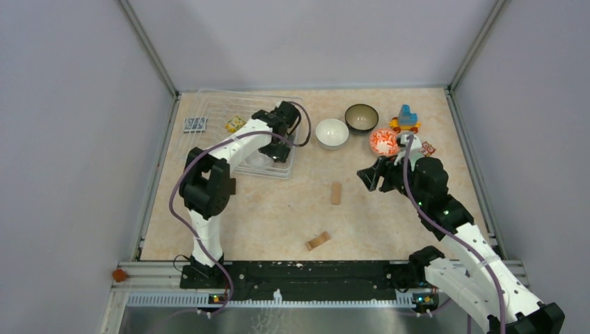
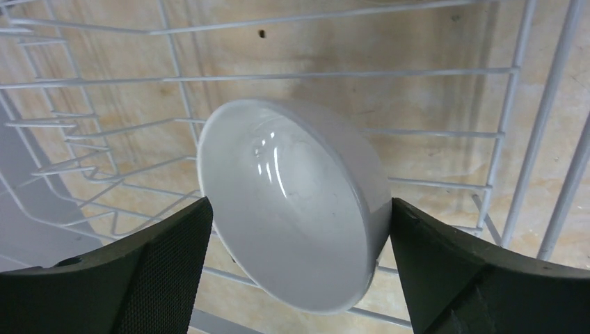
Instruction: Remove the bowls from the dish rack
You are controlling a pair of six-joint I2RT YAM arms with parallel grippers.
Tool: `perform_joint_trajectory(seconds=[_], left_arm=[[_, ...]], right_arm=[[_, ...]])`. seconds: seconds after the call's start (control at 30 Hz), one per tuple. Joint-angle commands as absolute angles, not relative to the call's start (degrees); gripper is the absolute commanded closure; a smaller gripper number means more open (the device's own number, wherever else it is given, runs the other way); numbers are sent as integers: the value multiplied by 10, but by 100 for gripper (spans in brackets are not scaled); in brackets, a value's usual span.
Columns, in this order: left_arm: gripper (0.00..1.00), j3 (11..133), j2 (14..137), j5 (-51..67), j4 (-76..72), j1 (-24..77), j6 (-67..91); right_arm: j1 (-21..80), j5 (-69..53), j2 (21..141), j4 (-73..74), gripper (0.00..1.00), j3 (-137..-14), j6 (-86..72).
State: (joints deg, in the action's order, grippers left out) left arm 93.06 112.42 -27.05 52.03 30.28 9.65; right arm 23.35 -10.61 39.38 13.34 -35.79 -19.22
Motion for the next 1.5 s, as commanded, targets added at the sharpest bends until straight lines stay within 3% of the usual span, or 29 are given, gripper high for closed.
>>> perform_joint_trajectory(seconds=[0.0,0.33,0.4,0.43,0.87,0.93,1.1,1.27,1.47], left_arm=[[2,963,1127,-205,534,302,95],[23,971,1118,-181,536,301,96],[46,967,1112,-180,532,300,95],[51,963,1109,-174,527,300,94],[54,926,1116,-159,508,300,98],[61,923,1117,-167,505,300,98],[100,944,1107,-255,521,300,111],[100,980,1050,-285,518,300,86],[100,1090,1015,-188,547,304,46]], right_arm=[[234,-100,387,122,37,-383,-186],[234,-100,387,116,37,-378,-185],[233,-100,387,117,37,-378,-185],[234,-101,387,117,37,-378,-185],[234,-101,386,121,37,-373,-186],[234,-100,384,121,37,-372,-187],[234,-99,383,126,37,-377,-185],[234,-93,383,128,37,-387,-181],[234,-90,387,142,37,-418,-176]])
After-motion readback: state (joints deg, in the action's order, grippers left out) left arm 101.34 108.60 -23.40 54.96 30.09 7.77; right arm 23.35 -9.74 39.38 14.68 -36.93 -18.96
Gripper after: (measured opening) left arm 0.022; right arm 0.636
